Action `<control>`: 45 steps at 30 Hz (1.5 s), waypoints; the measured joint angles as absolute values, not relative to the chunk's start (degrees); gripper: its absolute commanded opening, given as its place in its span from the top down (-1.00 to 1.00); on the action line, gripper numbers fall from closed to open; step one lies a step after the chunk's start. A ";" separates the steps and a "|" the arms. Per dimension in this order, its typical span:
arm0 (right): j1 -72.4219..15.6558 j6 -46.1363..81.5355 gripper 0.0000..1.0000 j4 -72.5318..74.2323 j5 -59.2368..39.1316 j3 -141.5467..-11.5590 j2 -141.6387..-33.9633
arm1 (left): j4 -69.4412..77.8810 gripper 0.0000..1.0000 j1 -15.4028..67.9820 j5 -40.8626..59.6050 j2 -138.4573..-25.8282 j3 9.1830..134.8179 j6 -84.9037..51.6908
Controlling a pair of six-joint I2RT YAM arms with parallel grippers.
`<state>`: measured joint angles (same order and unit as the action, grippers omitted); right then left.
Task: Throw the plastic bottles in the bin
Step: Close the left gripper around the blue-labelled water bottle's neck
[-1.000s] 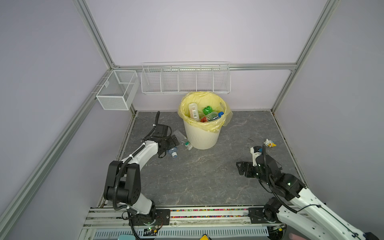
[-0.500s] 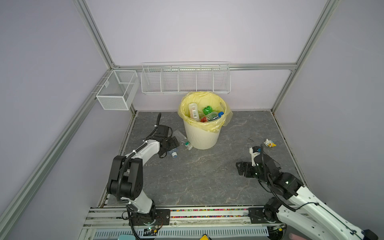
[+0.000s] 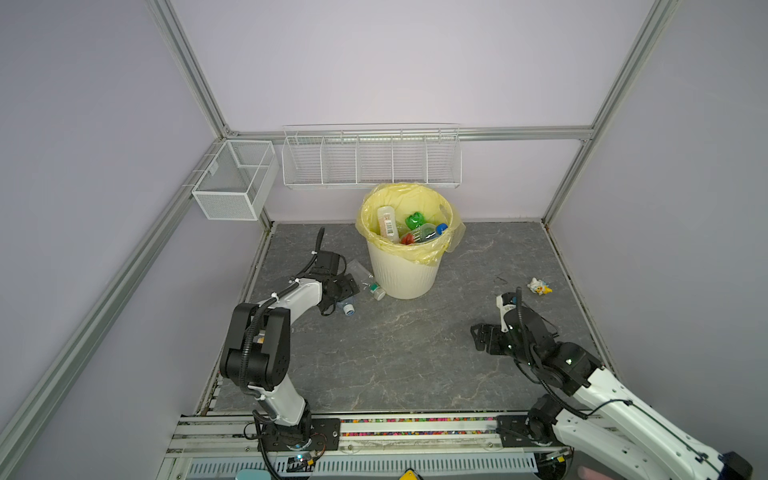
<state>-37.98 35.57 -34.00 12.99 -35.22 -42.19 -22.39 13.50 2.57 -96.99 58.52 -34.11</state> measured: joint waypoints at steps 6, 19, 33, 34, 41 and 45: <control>-37.98 35.57 -0.76 -33.52 13.08 -35.22 -42.78 | -21.67 -0.72 13.50 2.61 -97.80 58.52 -33.82; -37.98 35.62 -0.76 -33.56 13.08 -35.24 -42.81 | -19.97 -0.15 13.50 2.48 -98.43 58.11 -34.06; -38.26 35.81 -0.76 -33.10 13.08 -35.24 -44.66 | -17.87 -0.01 13.45 2.59 -95.48 54.26 -35.11; -38.30 35.81 -0.76 -32.95 13.06 -35.24 -45.21 | -17.85 -0.01 13.45 2.59 -94.76 53.45 -35.33; -38.89 35.57 -0.76 -31.83 11.90 -35.40 -47.94 | -16.78 -0.01 13.43 4.34 -90.52 48.58 -37.71; -39.13 35.57 -0.76 -31.70 11.92 -35.40 -47.99 | -16.86 -0.01 13.45 6.50 -89.56 48.01 -38.54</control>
<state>-39.13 35.57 -31.70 11.92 -35.40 -47.99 -16.86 13.45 6.50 -89.56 48.01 -38.54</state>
